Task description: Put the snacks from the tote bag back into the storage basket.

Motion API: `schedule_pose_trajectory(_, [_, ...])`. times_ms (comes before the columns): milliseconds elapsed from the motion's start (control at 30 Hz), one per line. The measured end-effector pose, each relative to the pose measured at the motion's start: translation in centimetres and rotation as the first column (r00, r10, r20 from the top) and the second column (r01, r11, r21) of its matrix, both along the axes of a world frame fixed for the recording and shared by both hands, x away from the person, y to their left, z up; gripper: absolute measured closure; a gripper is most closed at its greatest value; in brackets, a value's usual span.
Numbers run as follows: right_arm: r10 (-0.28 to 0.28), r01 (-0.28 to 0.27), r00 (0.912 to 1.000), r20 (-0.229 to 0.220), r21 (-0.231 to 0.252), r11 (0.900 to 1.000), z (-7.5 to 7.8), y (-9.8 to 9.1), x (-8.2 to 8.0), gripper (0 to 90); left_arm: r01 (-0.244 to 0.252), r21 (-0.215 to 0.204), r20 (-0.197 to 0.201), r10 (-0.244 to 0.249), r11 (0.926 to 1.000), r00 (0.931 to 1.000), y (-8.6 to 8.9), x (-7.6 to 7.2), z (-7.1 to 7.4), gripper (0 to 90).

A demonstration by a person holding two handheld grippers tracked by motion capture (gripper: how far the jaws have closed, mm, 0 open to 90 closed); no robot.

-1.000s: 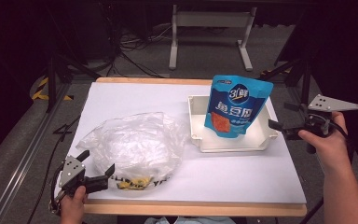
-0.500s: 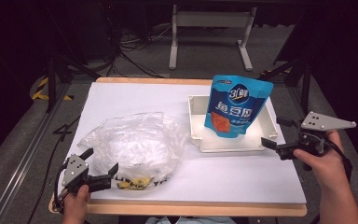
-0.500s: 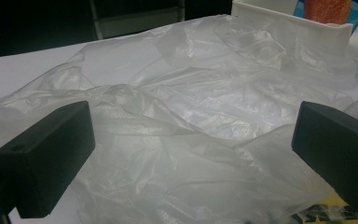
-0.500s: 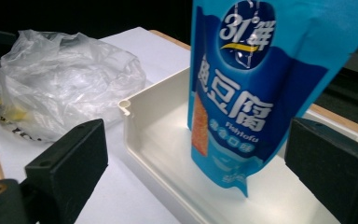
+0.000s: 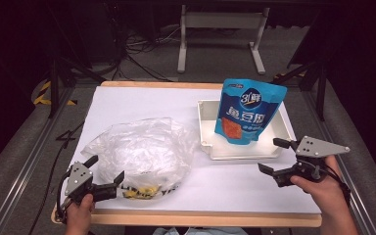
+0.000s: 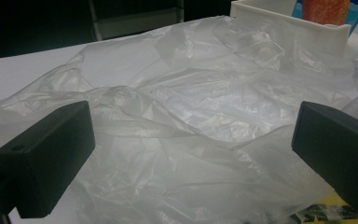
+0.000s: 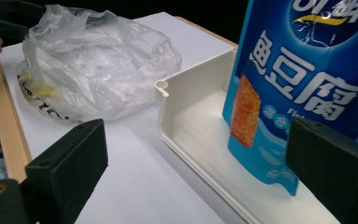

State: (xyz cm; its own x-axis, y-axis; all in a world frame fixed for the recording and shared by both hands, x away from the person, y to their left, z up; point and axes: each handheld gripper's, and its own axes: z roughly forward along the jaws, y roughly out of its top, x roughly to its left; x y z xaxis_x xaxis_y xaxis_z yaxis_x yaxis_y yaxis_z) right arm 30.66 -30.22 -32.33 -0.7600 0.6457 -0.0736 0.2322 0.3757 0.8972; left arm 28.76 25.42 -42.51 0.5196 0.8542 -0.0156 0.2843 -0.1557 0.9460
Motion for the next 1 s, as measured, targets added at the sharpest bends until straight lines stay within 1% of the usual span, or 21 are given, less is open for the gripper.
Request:
schedule_pose_trajectory(67, [0.003, -0.003, 1.0, 0.008, -0.001, 1.0, -0.4, 0.3, 0.0, 7.3, 0.006, -0.001, 0.001, -0.006, 1.0, 1.0, 0.0, 0.0, 0.0, 0.2])
schedule_pose_trajectory(100, [0.004, -0.004, 0.9998, 0.017, 0.003, 1.0, -0.7, 0.4, 0.1, 7.5, 0.005, 0.001, -0.001, -0.005, 1.0, 1.0, 0.0, 0.0, 0.1, 0.2])
schedule_pose_trajectory(133, [0.004, -0.004, 0.9998, 0.021, 0.012, 0.9999, -0.9, 0.5, 0.1, 7.6, 0.006, -0.003, 0.005, -0.006, 1.0, 1.0, -0.1, 0.0, 0.0, 0.2])
schedule_pose_trajectory(167, [0.004, -0.004, 0.9998, 0.021, 0.012, 0.9999, -0.9, 0.5, 0.1, 7.6, 0.006, -0.003, 0.005, -0.006, 1.0, 1.0, -0.1, 0.0, 0.0, 0.2])
schedule_pose_trajectory(233, [0.008, -0.009, 0.9998, 0.017, 0.029, 0.9995, -1.5, 0.7, 0.2, 8.0, 0.011, 0.0, 0.01, -0.011, 0.9999, 0.9999, -0.1, -0.1, 0.1, 0.2])
schedule_pose_trajectory(367, [0.014, -0.014, 0.9998, 0.015, 0.036, 0.9993, -2.6, 1.1, 0.2, 8.4, 0.016, -0.001, 0.01, -0.016, 0.9999, 0.9998, -0.1, -0.1, 0.1, 0.2])
schedule_pose_trajectory(400, [0.013, -0.014, 0.9999, 0.009, 0.04, 0.9991, -3.0, 1.3, 0.2, 8.4, 0.017, 0.0, 0.007, -0.017, 0.9999, 0.9998, -0.1, 0.0, 0.1, 0.2])
schedule_pose_trajectory(467, [0.002, -0.002, 1.0, 0.006, 0.027, 0.9996, -3.6, 1.5, 0.3, 8.7, 0.017, 0.002, 0.004, -0.017, 0.9998, 0.9998, 0.0, 0.0, 0.1, 0.2])
schedule_pose_trajectory(567, [-0.012, 0.012, 0.9995, -0.028, -0.018, 0.9998, -4.8, 1.8, 0.7, 9.0, 0.019, -0.004, 0.01, -0.019, 0.9998, 0.9998, 0.0, 0.0, 0.1, 0.2])
schedule_pose_trajectory(600, [-0.018, 0.017, 0.999, -0.042, -0.022, 0.9996, -5.2, 1.9, 0.8, 8.7, 0.02, -0.004, 0.01, -0.02, 0.9998, 0.9998, 0.0, 0.0, 0.1, 0.2])
schedule_pose_trajectory(733, [-0.016, 0.014, 0.9984, -0.054, -0.027, 0.9995, -6.8, 2.3, 1.3, 7.5, 0.021, 0.002, 0.002, -0.021, 0.9998, 0.9998, 0.0, -0.1, 0.2, 0.2])
schedule_pose_trajectory(800, [-0.013, 0.012, 0.998, -0.062, -0.016, 0.9998, -7.5, 2.4, 1.5, 7.3, 0.024, -0.002, 0.007, -0.024, 0.9997, 0.9997, 0.0, 0.0, 0.1, 0.2])
schedule_pose_trajectory(867, [-0.02, 0.02, 0.9974, -0.069, -0.014, 0.9997, -8.3, 2.5, 1.8, 6.9, 0.024, -0.006, 0.004, -0.024, 0.9997, 0.9997, 0.0, 0.0, 0.1, 0.2])
schedule_pose_trajectory(933, [-0.029, 0.027, 0.9962, -0.082, -0.023, 0.9994, -9.1, 2.6, 2.0, 6.7, 0.026, -0.007, -0.001, -0.026, 0.9996, 0.9997, 0.1, 0.1, 0.0, 0.2])
schedule_pose_trajectory(1000, [-0.036, 0.034, 0.9954, -0.089, -0.026, 0.9991, -9.3, 2.6, 2.1, 6.4, 0.025, -0.006, -0.002, -0.025, 0.9997, 0.9997, 0.1, 0.1, 0.0, 0.2])
